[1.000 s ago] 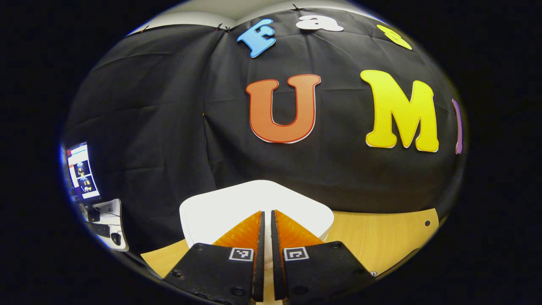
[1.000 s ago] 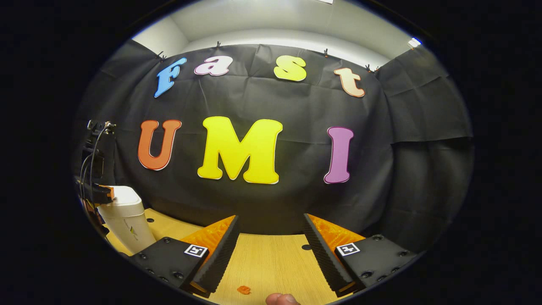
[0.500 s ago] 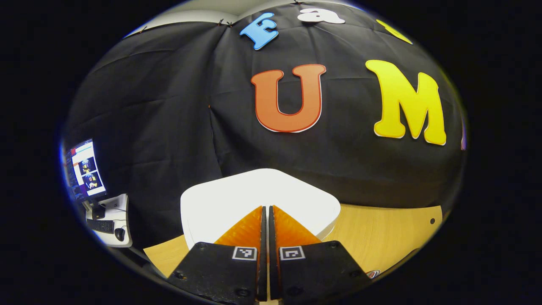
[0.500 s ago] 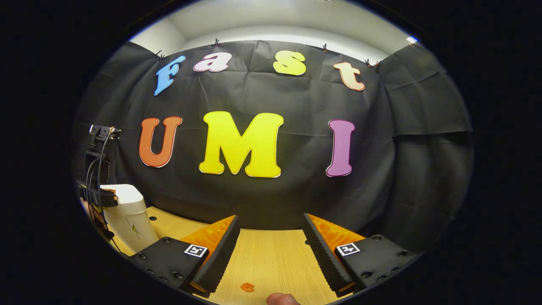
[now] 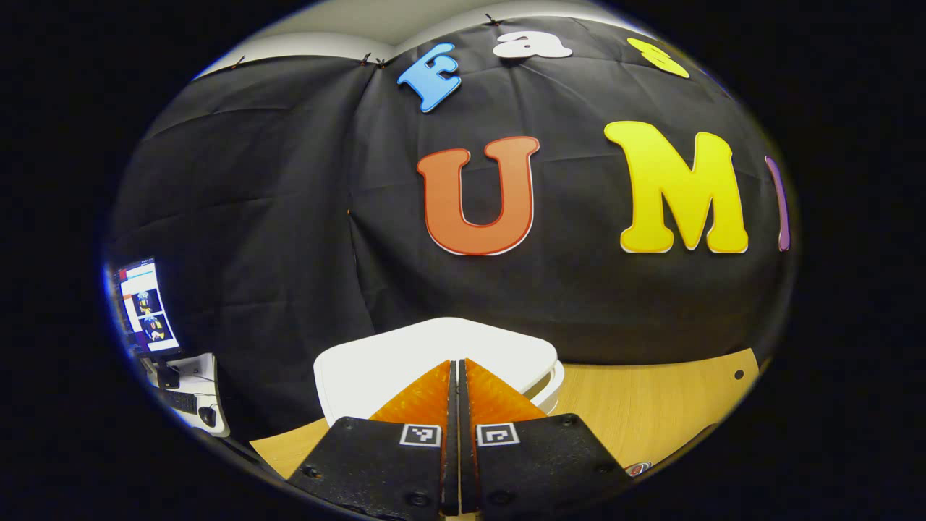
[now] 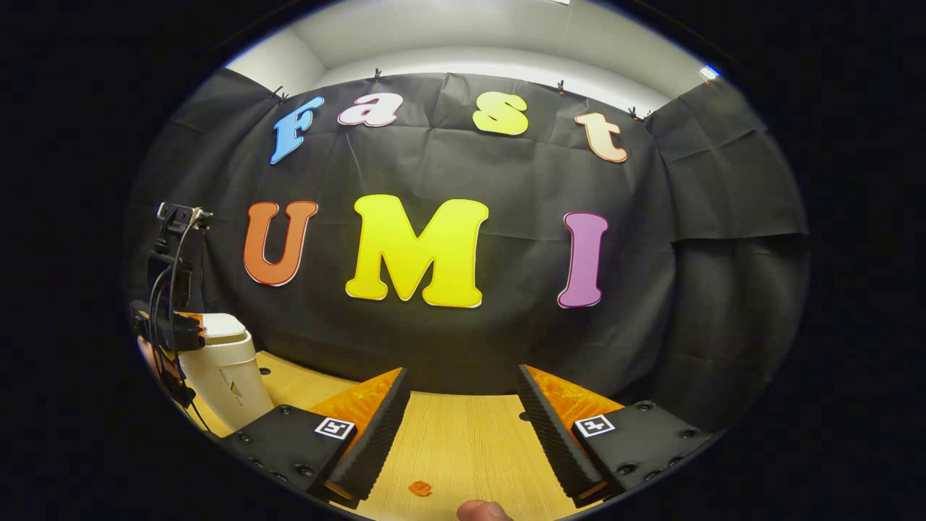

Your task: Press the lid of the desktop garbage bin to open it, pick up the crumpled paper on the desktop and throw it into the bin, then pick up the pop can on the desktop and drop it into the bin, and finally close the garbage bin lid.

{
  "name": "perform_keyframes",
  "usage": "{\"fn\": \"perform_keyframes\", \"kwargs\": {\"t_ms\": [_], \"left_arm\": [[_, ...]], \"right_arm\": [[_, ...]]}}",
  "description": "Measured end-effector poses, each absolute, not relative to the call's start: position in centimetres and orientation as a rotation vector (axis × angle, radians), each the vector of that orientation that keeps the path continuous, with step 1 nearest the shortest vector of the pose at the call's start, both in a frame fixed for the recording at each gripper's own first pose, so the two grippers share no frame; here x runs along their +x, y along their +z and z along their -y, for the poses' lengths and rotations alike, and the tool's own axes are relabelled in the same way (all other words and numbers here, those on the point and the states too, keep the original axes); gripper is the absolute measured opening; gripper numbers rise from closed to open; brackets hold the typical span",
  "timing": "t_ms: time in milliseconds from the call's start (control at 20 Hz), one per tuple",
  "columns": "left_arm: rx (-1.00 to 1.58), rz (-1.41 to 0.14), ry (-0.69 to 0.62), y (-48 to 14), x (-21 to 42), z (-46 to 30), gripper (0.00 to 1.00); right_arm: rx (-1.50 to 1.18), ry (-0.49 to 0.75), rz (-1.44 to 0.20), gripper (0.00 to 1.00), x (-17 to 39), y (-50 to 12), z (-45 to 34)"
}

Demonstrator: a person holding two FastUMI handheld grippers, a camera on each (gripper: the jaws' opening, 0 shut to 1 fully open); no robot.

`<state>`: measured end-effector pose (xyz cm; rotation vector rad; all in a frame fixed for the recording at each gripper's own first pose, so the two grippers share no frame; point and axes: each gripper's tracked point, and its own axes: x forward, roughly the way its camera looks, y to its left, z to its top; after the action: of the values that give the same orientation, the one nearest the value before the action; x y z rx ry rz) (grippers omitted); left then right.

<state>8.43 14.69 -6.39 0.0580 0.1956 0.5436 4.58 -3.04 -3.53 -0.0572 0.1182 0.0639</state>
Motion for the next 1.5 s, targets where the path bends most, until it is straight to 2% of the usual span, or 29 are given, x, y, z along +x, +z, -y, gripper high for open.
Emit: {"fn": "perform_keyframes", "kwargs": {"t_ms": [300,750,800,950,1050,1100,1150,1200,1400,1500], "left_arm": [[0.038,-0.111,0.487,-2.1,8.0,-13.5,0.05],[0.012,-0.076,0.351,-0.8,6.9,-9.8,0.05],[0.01,-0.077,0.335,-0.9,6.4,-9.2,0.17],[0.001,-0.065,0.284,-1.1,5.4,-7.2,0.27],[0.003,-0.068,0.247,-1.2,5.3,-6.0,0.41],[0.008,-0.07,0.23,-1.2,5.2,-5.4,0.55],[0.02,-0.067,0.214,-1.4,5.1,-4.8,0.58],[0.032,-0.067,0.205,-1.6,4.9,-4.4,0.8],[0.038,-0.065,0.152,-2.1,4.1,-2.4,0.95],[0.053,-0.057,0.124,-2.0,3.7,-1.3,0.96]], "right_arm": [[-0.019,0.048,-0.118,0.94,3.0,-3.6,3.8],[-0.002,0.01,-0.12,0.94,1.9,-4.1,5.8],[0.002,0.005,-0.126,0.94,1.8,-4.5,6.1],[0.006,0.006,-0.14,0.94,1.4,-5.3,6.6],[0.0,0.013,-0.147,0.94,1.5,-5.7,6.8],[0.0,0.016,-0.149,0.94,1.6,-5.9,6.9],[0.002,0.018,-0.149,0.94,1.7,-6.0,7.0],[0.005,0.024,-0.149,0.94,1.6,-6.2,7.0],[-0.001,0.057,-0.181,0.94,1.7,-8.2,6.6],[-0.001,0.069,-0.203,0.94,1.8,-9.4,6.6]]}}
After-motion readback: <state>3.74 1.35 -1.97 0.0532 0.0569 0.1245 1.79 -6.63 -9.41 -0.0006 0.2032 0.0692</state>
